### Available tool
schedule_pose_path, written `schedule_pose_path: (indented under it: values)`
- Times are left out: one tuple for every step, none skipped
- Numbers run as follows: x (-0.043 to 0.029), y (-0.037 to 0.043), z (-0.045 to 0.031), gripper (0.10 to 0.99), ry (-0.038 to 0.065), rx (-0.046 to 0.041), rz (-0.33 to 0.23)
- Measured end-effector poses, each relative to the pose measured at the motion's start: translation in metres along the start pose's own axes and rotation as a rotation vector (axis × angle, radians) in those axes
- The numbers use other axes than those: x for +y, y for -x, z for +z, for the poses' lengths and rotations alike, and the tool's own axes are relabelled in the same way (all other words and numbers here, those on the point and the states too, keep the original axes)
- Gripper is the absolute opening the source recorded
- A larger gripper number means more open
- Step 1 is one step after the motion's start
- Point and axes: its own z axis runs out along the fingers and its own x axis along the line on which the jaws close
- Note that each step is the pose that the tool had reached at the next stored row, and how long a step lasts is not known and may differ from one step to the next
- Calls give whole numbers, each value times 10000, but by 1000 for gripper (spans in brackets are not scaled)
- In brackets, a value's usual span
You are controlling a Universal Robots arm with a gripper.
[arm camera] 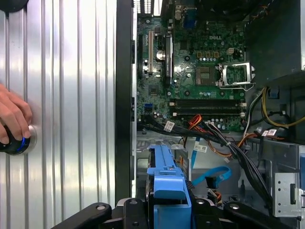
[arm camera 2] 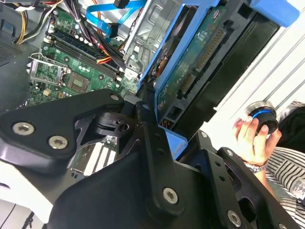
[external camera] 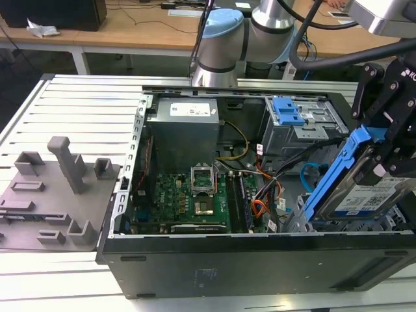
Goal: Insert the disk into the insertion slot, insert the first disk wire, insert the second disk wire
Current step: 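Insert the disk into the insertion slot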
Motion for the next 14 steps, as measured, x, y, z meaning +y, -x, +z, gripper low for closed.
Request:
schedule_pose_path:
  values:
    - [0,7,-11,365,0,-1,-1]
    - [0,12,-10,365,0,-16,-1]
    - [0,18,-11,365,0,-31,-2]
    - [1,33,-11,365,1,-48,-3]
    - [1,53,-11,365,1,-54,-2]
    - [1,76,-12,365,1,-54,-3]
    - [0,92,-12,365,1,-54,-3]
    - [0,108,-11,365,1,-56,-2]
    - [-6,131,-12,365,1,-56,-2]
    - [-18,159,-13,365,2,-55,-4]
    - [-31,182,-14,365,4,-54,-7]
    - [-50,204,-14,365,12,-55,-10]
    - [-63,213,-14,365,19,-55,-13]
    - [-77,218,-14,365,29,-54,-14]
